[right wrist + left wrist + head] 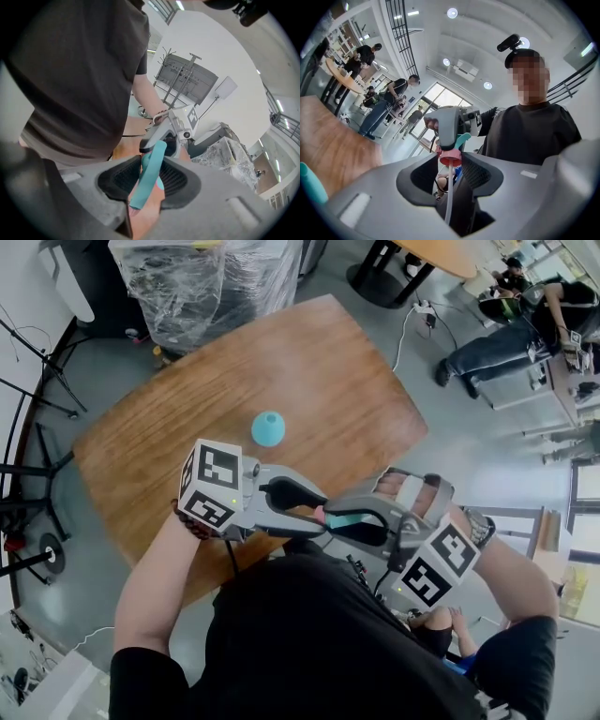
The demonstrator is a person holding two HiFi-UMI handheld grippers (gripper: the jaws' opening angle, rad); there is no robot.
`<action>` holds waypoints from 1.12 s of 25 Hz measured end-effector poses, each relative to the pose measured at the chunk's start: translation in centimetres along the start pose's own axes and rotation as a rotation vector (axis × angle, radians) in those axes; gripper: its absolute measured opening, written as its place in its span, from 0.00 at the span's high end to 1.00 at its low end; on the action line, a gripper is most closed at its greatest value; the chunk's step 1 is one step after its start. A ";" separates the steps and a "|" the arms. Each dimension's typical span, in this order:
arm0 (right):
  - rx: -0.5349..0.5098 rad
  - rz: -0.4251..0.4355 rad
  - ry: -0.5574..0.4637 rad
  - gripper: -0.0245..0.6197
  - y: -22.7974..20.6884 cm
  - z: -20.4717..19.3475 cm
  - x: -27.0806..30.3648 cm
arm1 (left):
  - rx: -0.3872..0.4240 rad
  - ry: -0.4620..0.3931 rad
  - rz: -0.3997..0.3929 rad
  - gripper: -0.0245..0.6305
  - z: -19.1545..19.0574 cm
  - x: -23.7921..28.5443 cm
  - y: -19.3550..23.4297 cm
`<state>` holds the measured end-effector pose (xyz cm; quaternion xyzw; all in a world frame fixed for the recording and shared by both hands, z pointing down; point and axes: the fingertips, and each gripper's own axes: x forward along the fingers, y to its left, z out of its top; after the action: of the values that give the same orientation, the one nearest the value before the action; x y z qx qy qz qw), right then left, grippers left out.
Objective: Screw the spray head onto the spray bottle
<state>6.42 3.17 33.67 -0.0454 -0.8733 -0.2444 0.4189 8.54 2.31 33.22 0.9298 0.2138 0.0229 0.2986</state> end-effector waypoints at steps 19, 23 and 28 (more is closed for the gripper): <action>0.084 -0.035 0.231 0.78 -2.5 -4.8 -0.5 | 0.093 0.032 0.843 0.35 -6.0 -12.9 12.7; 0.112 -0.053 0.277 0.78 -3.1 -5.7 -1.0 | 0.146 0.112 1.022 0.31 -8.0 -14.3 16.5; 0.173 -0.091 0.302 0.78 -4.4 -6.7 -1.6 | 0.197 0.215 1.155 0.23 -10.5 -15.3 21.0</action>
<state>10.94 -3.57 34.31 0.0673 -0.8194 -0.1912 0.5362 0.94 -13.60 55.02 0.9113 -0.2966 0.2559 0.1266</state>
